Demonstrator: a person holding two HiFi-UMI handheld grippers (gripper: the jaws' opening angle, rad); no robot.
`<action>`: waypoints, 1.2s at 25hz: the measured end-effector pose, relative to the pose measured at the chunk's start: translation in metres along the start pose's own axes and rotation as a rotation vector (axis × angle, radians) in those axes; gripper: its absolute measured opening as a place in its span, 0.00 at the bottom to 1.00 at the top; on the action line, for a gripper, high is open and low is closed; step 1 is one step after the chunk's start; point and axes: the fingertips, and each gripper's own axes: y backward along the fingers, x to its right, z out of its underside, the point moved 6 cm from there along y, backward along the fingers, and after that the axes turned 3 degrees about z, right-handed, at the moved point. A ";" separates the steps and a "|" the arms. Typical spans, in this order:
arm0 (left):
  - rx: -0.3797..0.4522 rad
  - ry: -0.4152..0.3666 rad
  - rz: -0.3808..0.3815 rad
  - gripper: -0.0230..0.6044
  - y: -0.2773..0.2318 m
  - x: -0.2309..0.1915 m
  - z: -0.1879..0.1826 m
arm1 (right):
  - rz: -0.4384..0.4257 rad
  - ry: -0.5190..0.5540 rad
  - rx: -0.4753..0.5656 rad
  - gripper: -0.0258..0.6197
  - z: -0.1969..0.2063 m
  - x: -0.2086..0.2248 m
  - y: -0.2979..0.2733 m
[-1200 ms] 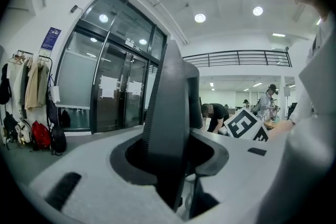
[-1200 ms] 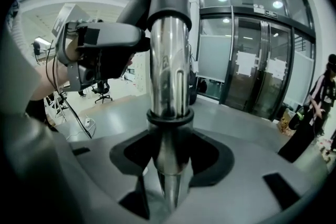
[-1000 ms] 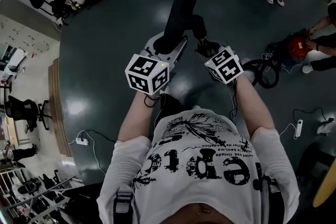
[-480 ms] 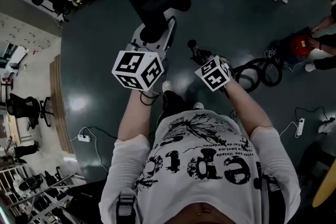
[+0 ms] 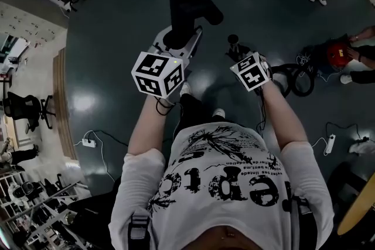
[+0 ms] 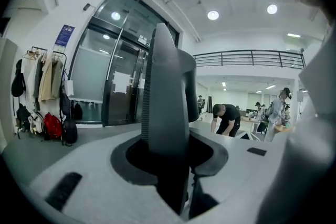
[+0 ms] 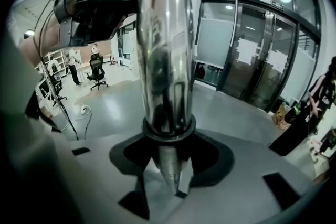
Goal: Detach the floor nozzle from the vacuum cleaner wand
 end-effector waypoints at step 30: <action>-0.339 0.487 0.008 0.27 -0.176 -0.276 0.493 | 0.083 0.042 -0.196 0.32 0.207 0.062 -0.409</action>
